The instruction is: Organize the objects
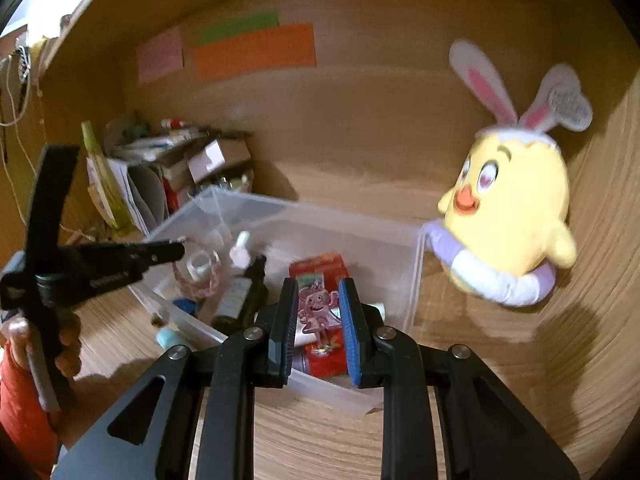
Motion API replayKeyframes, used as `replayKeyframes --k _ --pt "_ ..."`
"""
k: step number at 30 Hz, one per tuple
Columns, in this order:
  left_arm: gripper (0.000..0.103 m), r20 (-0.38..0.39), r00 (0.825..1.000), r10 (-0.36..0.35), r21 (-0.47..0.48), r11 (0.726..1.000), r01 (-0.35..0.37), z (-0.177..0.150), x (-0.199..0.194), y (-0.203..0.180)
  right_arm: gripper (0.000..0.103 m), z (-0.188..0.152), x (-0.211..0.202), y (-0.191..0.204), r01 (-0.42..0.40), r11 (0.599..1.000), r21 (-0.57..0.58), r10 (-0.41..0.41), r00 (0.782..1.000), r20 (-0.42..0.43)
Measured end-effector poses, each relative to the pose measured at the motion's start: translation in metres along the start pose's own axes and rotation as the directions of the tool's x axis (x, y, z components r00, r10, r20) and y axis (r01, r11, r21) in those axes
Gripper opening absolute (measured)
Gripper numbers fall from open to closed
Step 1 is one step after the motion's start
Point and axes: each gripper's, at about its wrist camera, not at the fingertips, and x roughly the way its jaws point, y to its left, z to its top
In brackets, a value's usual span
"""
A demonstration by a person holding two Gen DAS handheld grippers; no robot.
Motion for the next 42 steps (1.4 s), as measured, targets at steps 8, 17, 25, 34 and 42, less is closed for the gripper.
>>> replayKeyframes --k 8,17,25,34,42 --pt "0.018 0.007 1.000 -0.003 0.031 1.000 0.003 -0.002 -0.001 -0.004 0.019 -0.008 0.025 -0.005 0.003 1.000 0.008 -0.003 0.998 -0.062" --pt "0.068 0.032 0.999 -0.014 0.090 0.996 0.011 -0.007 -0.011 -0.020 0.019 -0.012 0.034 0.002 0.013 1.000 -0.017 -0.014 0.997 -0.079" --pt "0.087 0.073 0.997 0.002 0.100 0.995 -0.009 -0.011 -0.027 -0.025 0.042 -0.012 0.030 0.004 0.010 1.000 -0.011 -0.011 0.996 -0.089" --pt "0.092 0.095 0.995 -0.006 0.093 0.996 -0.003 -0.017 -0.051 -0.021 0.062 -0.012 0.012 0.007 0.025 1.000 -0.016 -0.026 0.998 -0.059" --pt "0.096 0.091 0.996 0.018 0.102 0.994 -0.028 -0.027 -0.066 -0.014 0.069 -0.017 -0.008 0.015 -0.005 1.000 -0.025 0.004 0.999 -0.039"
